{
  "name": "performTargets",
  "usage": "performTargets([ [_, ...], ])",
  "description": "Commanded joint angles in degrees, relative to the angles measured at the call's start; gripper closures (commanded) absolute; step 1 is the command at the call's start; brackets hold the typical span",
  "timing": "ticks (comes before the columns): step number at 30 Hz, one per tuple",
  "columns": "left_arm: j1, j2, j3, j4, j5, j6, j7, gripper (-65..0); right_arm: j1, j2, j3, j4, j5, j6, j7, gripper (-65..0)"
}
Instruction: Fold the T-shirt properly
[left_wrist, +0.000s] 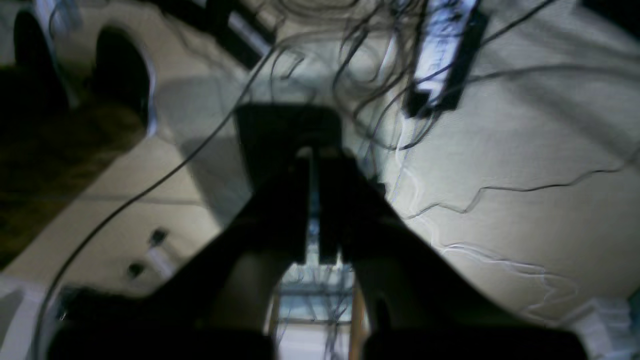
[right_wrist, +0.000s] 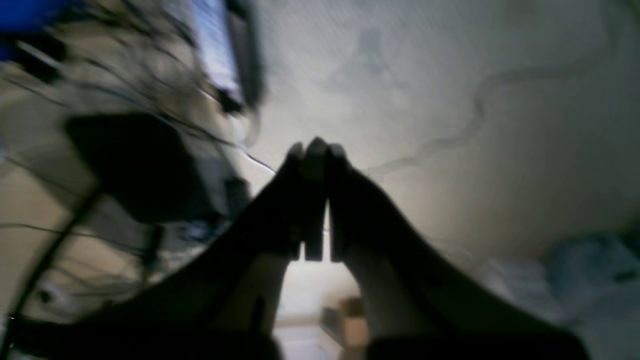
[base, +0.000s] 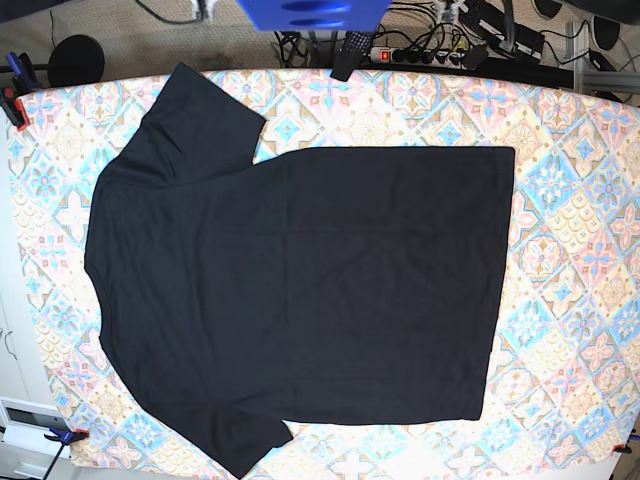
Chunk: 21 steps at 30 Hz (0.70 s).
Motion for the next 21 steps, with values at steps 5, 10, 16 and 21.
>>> performTargets([
  [5,7.5,-3.5,0.0,8.1,0.0,0.1,-5.0,-1.1,-8.0,3.2,0.2,10.8,0.3,0.1,0.6,-0.1],
  [10,14.2,-5.1,0.0,17.1,0.0,0.1,-5.1,-1.1,-13.4,6.0,0.2,18.3,0.4,0.1,0.6,0.0],
  [16,23.1,-6.7,0.0,32.4,0.0,0.1,-5.1,-1.1,-23.3,7.0,0.4,31.3,0.6,0.1,0.9,0.0],
  [21,31.2,-7.9,-0.3,47.0,-0.1,0.1,-5.1,-1.1,-31.9,7.9,5.0,45.4,8.2,0.1,0.9,0.0],
])
